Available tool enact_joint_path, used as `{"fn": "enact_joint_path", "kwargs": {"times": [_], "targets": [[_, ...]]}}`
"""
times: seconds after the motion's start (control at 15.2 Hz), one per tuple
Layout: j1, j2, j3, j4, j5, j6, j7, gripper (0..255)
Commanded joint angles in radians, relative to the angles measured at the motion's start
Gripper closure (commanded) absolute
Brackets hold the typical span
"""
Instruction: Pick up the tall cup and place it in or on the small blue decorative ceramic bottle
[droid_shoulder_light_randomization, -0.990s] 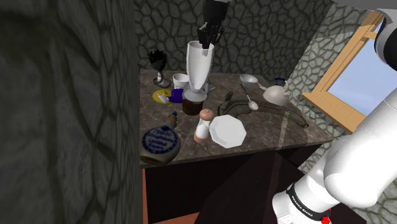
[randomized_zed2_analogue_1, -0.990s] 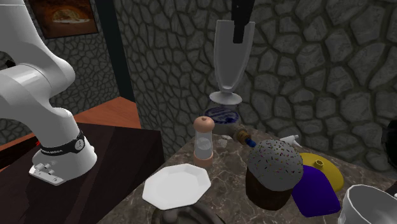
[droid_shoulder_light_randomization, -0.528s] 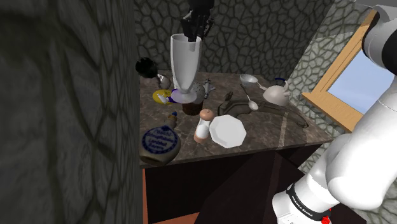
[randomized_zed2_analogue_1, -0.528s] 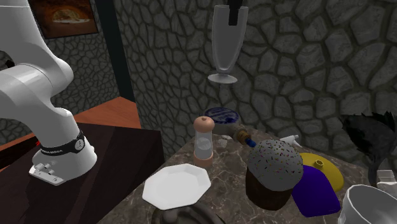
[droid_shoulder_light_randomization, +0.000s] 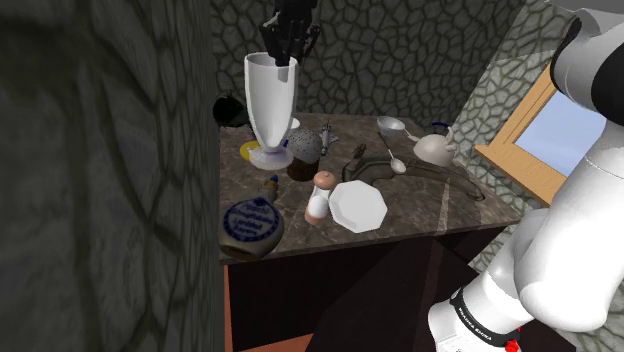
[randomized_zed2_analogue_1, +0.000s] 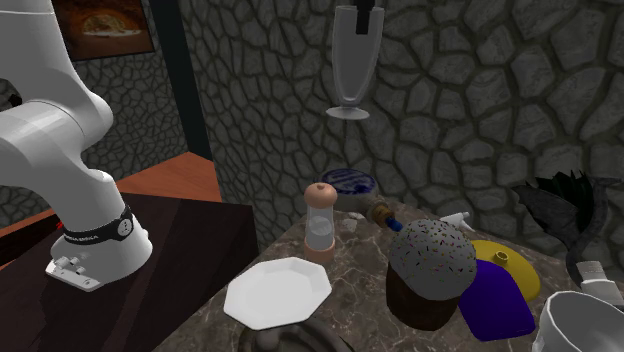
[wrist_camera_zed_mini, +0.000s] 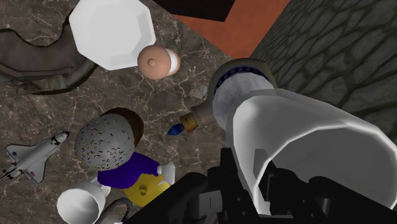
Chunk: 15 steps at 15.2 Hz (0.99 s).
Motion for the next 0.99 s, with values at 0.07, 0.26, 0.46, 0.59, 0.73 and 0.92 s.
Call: {"fn": "enact_joint_path", "kwargs": {"times": [0.07,0.26,0.46,0.59,0.73,0.92], "targets": [[-0.002,-0.019,0.000,-0.067,0.004,0.050,0.000,255],[-0.005,-0.035,-0.002,-0.129,0.008,0.096,-0.002,255],[-0.006,-0.048,-0.003,-0.187,0.010,0.142,-0.003,255],[-0.007,-0.055,-0.003,-0.223,0.012,0.171,-0.004,255],[-0.008,-0.060,-0.003,-0.257,0.013,0.200,-0.005,255],[-0.009,-0.067,-0.004,-0.306,0.014,0.242,-0.006,255]]}}
